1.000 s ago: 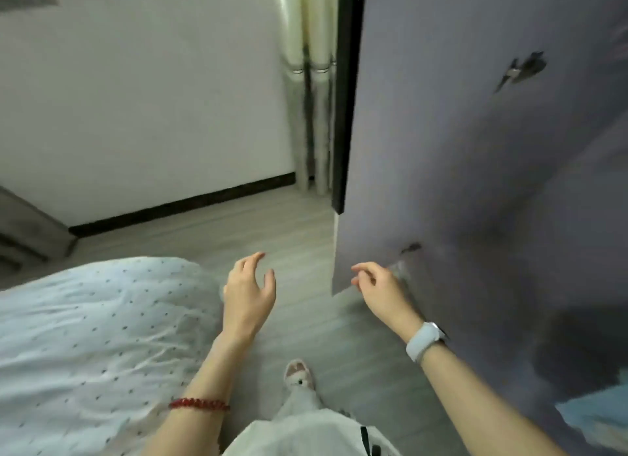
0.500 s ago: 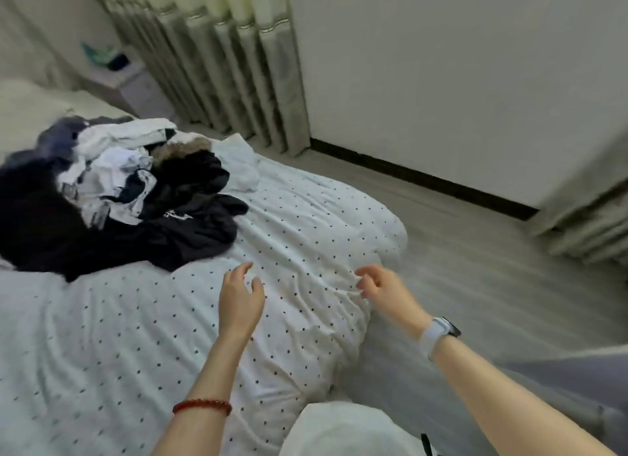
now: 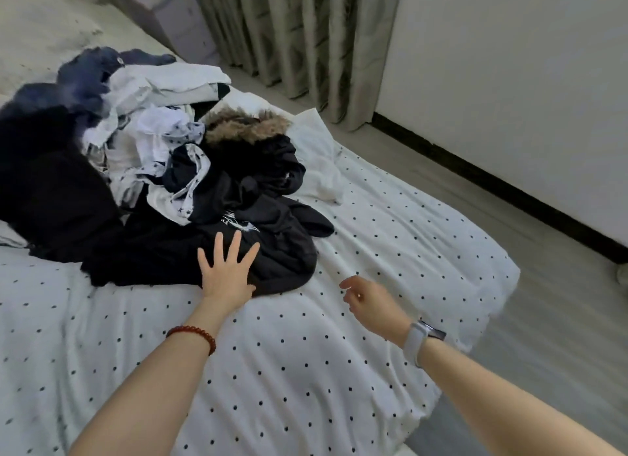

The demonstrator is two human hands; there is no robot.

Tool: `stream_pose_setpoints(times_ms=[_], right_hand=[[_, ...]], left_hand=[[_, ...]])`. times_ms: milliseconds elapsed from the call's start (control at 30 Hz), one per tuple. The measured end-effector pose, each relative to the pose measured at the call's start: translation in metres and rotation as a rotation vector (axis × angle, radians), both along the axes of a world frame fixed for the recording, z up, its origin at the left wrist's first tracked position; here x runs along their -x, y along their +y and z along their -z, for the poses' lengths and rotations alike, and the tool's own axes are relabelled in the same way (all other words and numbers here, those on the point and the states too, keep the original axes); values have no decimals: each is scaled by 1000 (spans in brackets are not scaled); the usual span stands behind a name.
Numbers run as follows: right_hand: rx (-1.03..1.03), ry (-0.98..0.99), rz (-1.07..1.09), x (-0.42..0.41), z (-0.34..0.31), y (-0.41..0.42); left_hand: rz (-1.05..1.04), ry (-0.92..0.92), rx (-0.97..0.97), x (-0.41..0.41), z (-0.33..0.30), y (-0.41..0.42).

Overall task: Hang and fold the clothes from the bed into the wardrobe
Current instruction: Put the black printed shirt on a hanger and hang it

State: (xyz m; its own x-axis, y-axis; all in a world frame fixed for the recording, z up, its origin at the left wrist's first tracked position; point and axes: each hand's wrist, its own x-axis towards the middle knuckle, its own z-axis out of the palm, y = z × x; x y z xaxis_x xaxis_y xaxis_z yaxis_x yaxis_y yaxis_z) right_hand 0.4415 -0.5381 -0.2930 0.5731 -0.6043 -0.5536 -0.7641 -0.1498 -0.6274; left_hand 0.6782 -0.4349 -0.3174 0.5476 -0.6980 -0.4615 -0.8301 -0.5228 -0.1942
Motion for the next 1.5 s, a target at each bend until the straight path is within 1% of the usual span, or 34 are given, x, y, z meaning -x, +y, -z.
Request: stream_pose_setpoints(times_ms=[33, 67, 100, 133, 200, 300, 367, 400, 467, 500, 567, 633, 733, 767, 833, 1000, 1133, 1233, 1300, 1367, 1433, 1500], right_hand=[[-1, 21, -18, -9, 9, 0], [1, 31, -32, -16, 15, 1], [10, 31, -51, -21, 20, 2], [28, 27, -83, -27, 24, 1], [105, -5, -183, -36, 27, 1], [243, -93, -305, -47, 22, 1], [278, -116, -345, -58, 18, 1], [275, -128, -348, -63, 17, 1], [238, -204, -306, -73, 12, 1], [212, -280, -256, -77, 6, 2], [153, -466, -122, -82, -9, 2], [111, -572, -36, -78, -22, -4], [197, -514, -67, -46, -42, -17], [227, -519, -51, -31, -48, -20], [277, -564, 31, 7, -62, -25], [367, -615, 372, 122, -105, -35], [540, -615, 634, 227, -146, -29], [717, -608, 881, 323, -179, -15], [859, -552, 992, 388, -203, 1], [946, -506, 1081, 439, -223, 19], [1034, -475, 1217, 489, -242, 45], [1088, -388, 1264, 528, -253, 69]], left_hand=[[87, -21, -27, -10, 8, -2], [162, -33, 9, -15, 16, -4], [213, -40, 120, -18, 23, -7], [218, -29, 250, -22, 30, -10], [155, 34, 498, -22, 32, -14], [60, 153, 815, -17, 12, -18], [1, 218, 922, -18, -9, -17], [-17, 218, 955, -19, -19, -16], [-14, 191, 1034, -15, -37, -13], [6, 193, 1078, -9, -46, -12], [59, 258, 1138, 15, -64, -12], [82, 370, 1165, 42, -74, -13], [-19, 495, 1191, 72, -90, -16], [-50, 515, 1201, 77, -93, -17], [-33, 545, 1202, 98, -104, -19], [157, 678, 1050, 198, -136, -42], [328, 917, 899, 295, -177, -73], [509, 1118, 721, 387, -213, -87], [654, 1208, 594, 444, -229, -93], [761, 1230, 526, 482, -235, -96], [827, 1315, 444, 524, -240, -94], [882, 1359, 431, 565, -237, -90]])
